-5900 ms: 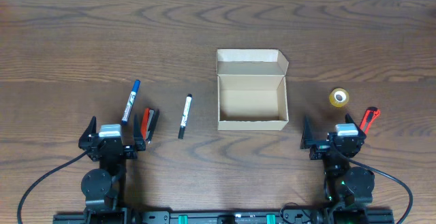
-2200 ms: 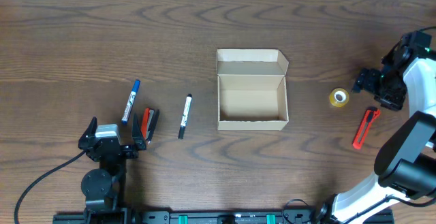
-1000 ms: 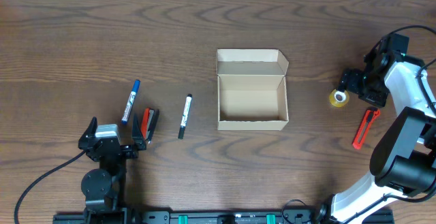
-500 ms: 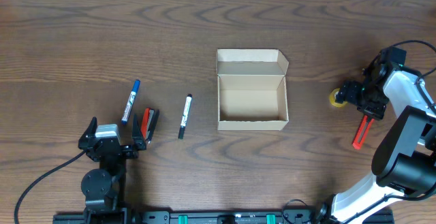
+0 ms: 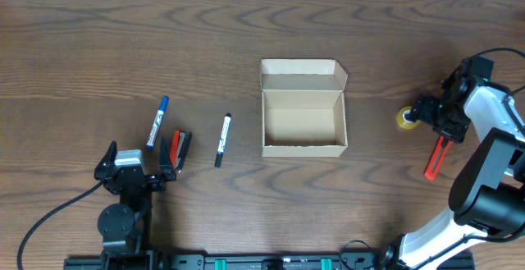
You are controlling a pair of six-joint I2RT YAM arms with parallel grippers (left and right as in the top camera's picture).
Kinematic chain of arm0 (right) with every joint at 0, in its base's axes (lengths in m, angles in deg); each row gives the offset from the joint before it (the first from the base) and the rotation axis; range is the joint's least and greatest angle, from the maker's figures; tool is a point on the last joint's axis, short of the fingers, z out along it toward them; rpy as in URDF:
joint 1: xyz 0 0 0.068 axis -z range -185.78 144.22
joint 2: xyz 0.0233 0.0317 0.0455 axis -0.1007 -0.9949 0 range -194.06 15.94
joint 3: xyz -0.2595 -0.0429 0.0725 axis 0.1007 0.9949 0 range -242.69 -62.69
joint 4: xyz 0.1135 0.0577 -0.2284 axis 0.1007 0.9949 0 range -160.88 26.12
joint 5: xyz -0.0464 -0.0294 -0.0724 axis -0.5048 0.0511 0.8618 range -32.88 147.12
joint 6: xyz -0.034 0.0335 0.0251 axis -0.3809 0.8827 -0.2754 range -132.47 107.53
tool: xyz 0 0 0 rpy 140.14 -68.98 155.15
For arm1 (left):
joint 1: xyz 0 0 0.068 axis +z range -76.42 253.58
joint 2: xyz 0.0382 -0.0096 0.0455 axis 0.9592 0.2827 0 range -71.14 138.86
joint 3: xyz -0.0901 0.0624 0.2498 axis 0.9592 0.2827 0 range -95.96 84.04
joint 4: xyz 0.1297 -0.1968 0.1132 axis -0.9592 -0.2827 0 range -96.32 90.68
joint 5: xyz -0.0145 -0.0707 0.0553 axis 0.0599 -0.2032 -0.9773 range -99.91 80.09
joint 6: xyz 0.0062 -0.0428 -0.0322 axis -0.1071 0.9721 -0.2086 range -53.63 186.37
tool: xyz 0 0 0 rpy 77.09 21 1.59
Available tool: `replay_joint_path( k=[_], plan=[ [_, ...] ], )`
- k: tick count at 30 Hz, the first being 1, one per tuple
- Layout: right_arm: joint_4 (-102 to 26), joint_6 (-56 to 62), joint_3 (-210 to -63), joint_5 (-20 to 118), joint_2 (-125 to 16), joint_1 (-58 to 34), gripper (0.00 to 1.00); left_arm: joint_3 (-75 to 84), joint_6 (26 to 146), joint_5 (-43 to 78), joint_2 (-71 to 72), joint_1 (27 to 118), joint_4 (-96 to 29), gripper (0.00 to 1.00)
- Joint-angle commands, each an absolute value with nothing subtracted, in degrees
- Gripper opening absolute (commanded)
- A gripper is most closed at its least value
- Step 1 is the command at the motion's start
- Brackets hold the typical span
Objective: Pack container
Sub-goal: 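Lower the right gripper and grasp the yellow tape roll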
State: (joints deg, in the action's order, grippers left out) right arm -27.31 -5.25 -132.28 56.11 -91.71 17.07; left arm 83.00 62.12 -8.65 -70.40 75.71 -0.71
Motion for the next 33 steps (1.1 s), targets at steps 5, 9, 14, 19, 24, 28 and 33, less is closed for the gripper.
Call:
replay_joint_path(
  k=[5, 9, 14, 19, 24, 28, 33],
  plan=[
    [-27.85, -3.74, -131.95, 56.96, -92.02, 18.80, 0.89, 83.77, 62.75, -9.88, -70.88, 75.42, -3.77, 0.95],
    [-27.87, -3.72, -131.90, 56.92, -92.02, 18.78, 0.89, 83.77, 62.78, -9.88, -70.88, 75.42, -3.77, 0.95],
    [-28.84, -3.70, -130.85, 56.89, -92.02, 18.78, 0.88, 83.77, 62.75, -9.88, -70.88, 75.42, -3.77, 0.95],
    [-31.26, -3.28, -127.77, 56.63, -92.02, 18.78, 0.88, 83.77, 62.78, -9.88, -70.88, 75.42, -3.77, 0.95],
    [-32.79, -2.62, -125.76, 56.26, -92.02, 18.78, 0.87, 83.77, 62.78, -9.88, -70.88, 75.42, -3.77, 0.95],
    [-32.99, -2.65, -125.74, 56.19, -92.02, 18.78, 0.81, 83.77, 62.75, -9.88, -70.88, 75.42, -3.77, 0.95],
    [-33.01, -2.19, -125.74, 56.00, -92.02, 18.78, 0.16, 83.77, 62.75, -9.88, -70.88, 75.42, -3.75, 0.95]
  ],
)
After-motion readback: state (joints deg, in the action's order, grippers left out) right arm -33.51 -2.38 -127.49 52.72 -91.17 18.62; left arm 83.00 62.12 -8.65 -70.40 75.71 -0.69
